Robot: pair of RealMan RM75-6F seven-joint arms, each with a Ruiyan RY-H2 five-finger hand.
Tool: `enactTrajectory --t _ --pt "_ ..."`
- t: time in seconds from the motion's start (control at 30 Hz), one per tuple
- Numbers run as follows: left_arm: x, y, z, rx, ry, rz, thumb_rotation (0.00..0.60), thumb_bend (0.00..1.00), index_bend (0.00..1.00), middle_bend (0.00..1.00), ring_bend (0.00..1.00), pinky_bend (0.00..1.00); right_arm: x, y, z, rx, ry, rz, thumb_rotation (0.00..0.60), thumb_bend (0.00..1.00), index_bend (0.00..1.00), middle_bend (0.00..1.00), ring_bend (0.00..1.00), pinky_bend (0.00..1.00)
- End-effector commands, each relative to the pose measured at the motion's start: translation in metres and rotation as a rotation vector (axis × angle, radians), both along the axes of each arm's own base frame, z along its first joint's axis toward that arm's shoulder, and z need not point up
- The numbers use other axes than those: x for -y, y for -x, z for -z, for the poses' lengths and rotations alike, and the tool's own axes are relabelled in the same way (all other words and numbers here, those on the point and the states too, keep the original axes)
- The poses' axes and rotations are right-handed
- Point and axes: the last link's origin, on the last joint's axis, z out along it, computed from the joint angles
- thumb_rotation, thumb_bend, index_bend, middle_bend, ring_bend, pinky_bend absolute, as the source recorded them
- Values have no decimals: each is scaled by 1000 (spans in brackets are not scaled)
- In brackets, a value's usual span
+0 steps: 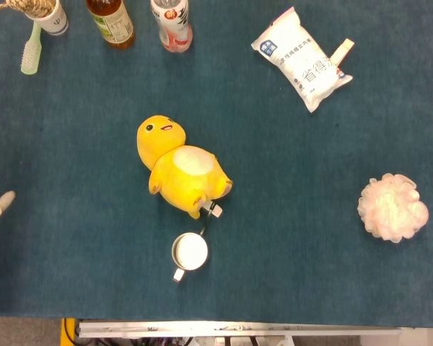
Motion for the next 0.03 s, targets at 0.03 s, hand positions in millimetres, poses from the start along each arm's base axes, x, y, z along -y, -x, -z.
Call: enactTrajectory --t 0.03 --pt "6 2 -2 -7 -10 -6 600 17 32 34 14 0 1 -1 1 5 -7 -8 600 183 265 365 274 304"
